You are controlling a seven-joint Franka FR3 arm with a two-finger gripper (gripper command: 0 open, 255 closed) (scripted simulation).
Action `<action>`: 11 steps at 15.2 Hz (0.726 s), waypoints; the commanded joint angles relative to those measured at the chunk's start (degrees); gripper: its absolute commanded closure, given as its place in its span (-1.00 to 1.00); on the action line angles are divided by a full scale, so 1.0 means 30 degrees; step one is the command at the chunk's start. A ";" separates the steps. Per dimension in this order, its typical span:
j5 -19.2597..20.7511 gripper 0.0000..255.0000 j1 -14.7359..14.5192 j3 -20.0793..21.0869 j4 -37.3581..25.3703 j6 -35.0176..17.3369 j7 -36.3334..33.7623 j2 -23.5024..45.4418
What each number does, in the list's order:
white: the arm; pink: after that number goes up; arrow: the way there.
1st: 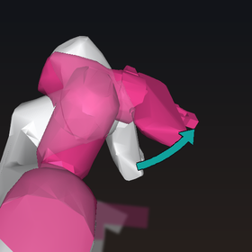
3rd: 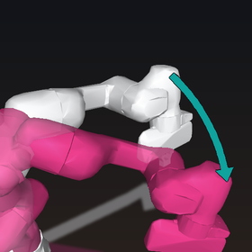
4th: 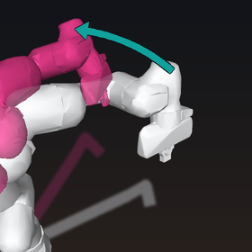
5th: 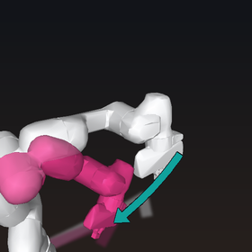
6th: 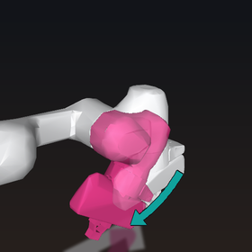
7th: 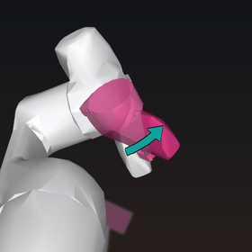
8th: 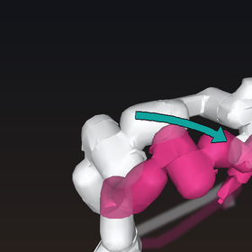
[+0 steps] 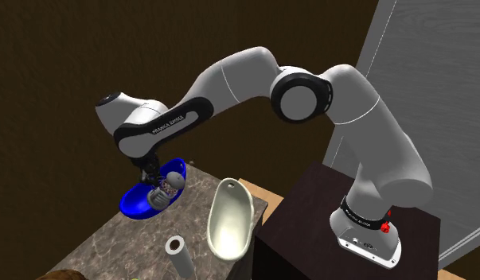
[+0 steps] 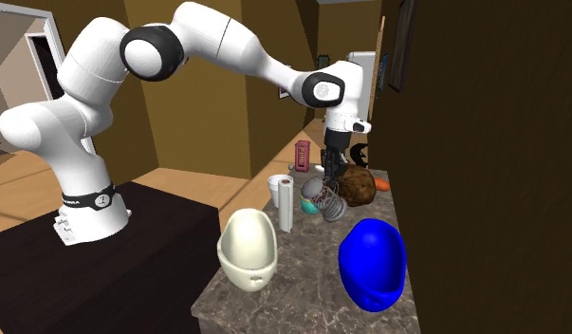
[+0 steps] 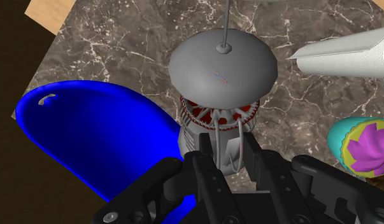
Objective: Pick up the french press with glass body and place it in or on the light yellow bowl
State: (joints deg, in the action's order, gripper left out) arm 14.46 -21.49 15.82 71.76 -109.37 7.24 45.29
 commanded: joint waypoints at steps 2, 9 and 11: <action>-0.0090 1.00 0.0009 0.0067 -0.0194 0.0555 0.0057 -0.0373; -0.0507 1.00 0.0838 0.0441 0.4281 -0.0695 -0.0072 -0.3587; -0.0758 1.00 0.1297 0.0622 0.7001 -0.1786 -0.0110 -0.5238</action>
State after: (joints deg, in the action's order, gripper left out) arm 12.57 -18.32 17.39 88.30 -112.92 7.03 32.31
